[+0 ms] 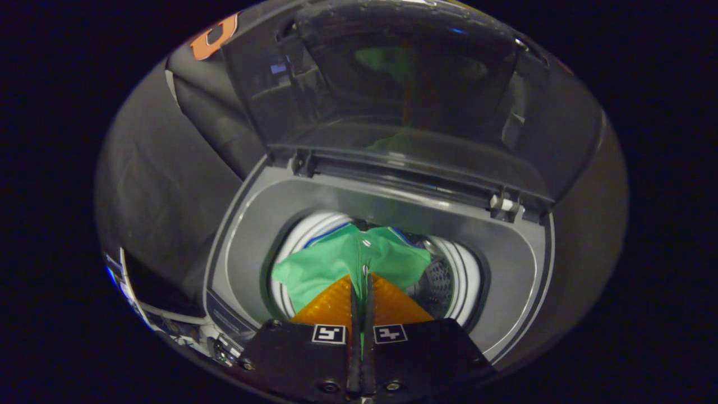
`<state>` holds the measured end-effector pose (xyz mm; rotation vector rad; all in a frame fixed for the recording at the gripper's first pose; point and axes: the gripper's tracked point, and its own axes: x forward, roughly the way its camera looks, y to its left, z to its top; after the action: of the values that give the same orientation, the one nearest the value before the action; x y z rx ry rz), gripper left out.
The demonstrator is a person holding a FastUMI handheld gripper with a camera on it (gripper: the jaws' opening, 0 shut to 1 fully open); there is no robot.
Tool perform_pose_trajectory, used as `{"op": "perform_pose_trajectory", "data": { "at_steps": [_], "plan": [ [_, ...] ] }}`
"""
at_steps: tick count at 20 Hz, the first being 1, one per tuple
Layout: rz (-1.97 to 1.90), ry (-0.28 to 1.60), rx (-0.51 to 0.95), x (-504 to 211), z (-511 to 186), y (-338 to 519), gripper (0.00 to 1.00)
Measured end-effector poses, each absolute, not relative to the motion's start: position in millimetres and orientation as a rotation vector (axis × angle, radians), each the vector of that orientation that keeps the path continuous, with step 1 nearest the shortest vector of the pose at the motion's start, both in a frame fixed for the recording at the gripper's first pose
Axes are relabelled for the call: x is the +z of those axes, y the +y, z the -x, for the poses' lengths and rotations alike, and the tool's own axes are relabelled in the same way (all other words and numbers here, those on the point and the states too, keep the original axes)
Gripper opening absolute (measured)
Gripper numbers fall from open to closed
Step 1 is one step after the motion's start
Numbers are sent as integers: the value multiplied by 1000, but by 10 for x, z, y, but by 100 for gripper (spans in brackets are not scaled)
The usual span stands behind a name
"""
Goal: Put the clothes into the washing machine and then close the washing machine lid.
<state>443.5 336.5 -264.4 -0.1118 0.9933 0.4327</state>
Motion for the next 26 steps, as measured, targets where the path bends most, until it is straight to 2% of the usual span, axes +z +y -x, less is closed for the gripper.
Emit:
{"op": "perform_pose_trajectory", "data": {
  "at_steps": [14,16,19,26],
  "plan": [
    [66,1052,414,-2819,-4393,3333,5],
    [115,1117,458,-2921,-4207,3342,41],
    [172,1034,466,-2788,-4289,3363,95],
    [137,1008,476,-2521,-4212,3281,93]
  ]
}}
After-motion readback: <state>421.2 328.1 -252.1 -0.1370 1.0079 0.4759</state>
